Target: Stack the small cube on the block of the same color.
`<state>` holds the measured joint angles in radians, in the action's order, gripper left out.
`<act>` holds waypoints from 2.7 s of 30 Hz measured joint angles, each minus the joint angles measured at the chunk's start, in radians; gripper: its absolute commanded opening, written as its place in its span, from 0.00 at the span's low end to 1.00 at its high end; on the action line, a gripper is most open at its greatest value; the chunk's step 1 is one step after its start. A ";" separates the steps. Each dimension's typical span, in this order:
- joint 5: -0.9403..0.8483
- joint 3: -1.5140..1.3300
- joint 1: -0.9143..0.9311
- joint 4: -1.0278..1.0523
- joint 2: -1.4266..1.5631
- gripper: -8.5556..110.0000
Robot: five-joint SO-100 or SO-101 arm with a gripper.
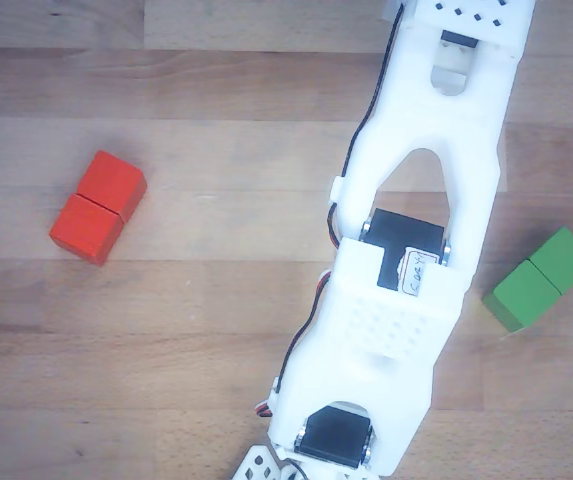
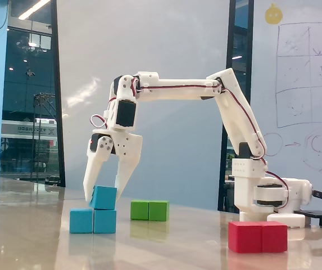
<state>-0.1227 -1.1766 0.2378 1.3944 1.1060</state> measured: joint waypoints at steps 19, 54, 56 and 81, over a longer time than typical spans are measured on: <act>-0.078 0.000 0.006 -0.020 0.000 0.32; 0.028 -0.534 0.002 -0.020 0.621 0.07; 0.040 -0.609 -0.043 -0.020 0.723 0.07; 0.057 -1.787 -0.276 -0.222 2.031 0.07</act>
<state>-0.0660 -2.9637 -0.0383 1.1720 3.1370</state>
